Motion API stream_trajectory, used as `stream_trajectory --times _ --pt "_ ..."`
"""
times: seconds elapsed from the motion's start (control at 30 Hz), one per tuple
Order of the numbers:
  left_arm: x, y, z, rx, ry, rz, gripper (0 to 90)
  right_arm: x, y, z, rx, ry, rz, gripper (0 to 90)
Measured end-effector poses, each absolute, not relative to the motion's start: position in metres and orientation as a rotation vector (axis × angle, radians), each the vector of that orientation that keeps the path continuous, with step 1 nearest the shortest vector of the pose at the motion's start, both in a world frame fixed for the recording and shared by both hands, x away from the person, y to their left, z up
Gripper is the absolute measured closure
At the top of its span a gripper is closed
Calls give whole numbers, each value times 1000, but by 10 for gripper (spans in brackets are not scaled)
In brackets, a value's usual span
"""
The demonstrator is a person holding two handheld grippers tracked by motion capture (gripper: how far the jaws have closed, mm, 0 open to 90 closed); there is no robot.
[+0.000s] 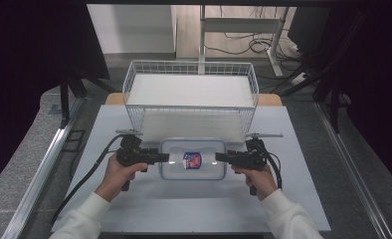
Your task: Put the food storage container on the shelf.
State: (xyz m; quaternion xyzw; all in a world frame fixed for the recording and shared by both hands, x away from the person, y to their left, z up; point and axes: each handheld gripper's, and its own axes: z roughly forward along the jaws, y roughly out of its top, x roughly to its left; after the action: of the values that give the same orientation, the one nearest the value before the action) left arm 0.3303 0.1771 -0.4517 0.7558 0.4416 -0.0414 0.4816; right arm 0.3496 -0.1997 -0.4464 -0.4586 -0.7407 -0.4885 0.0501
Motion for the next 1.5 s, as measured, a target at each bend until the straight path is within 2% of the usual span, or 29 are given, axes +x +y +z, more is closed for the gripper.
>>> stream_trajectory --times 0.4,0.6,1.17,1.5 --pt "373 188 -455 1807 1069 -86 495 394 -189 -439 -1384 -2292 -1502 474" --pt "392 186 -471 1823 1076 -95 495 415 -187 -453 -1404 -2295 -1473 467" --pt "407 183 -491 1826 1109 -127 489 429 -188 -478 -1477 -2242 -1464 456" --pt "416 185 -497 1756 1157 -197 481 435 -188 -483 -1547 -2160 -1498 457"
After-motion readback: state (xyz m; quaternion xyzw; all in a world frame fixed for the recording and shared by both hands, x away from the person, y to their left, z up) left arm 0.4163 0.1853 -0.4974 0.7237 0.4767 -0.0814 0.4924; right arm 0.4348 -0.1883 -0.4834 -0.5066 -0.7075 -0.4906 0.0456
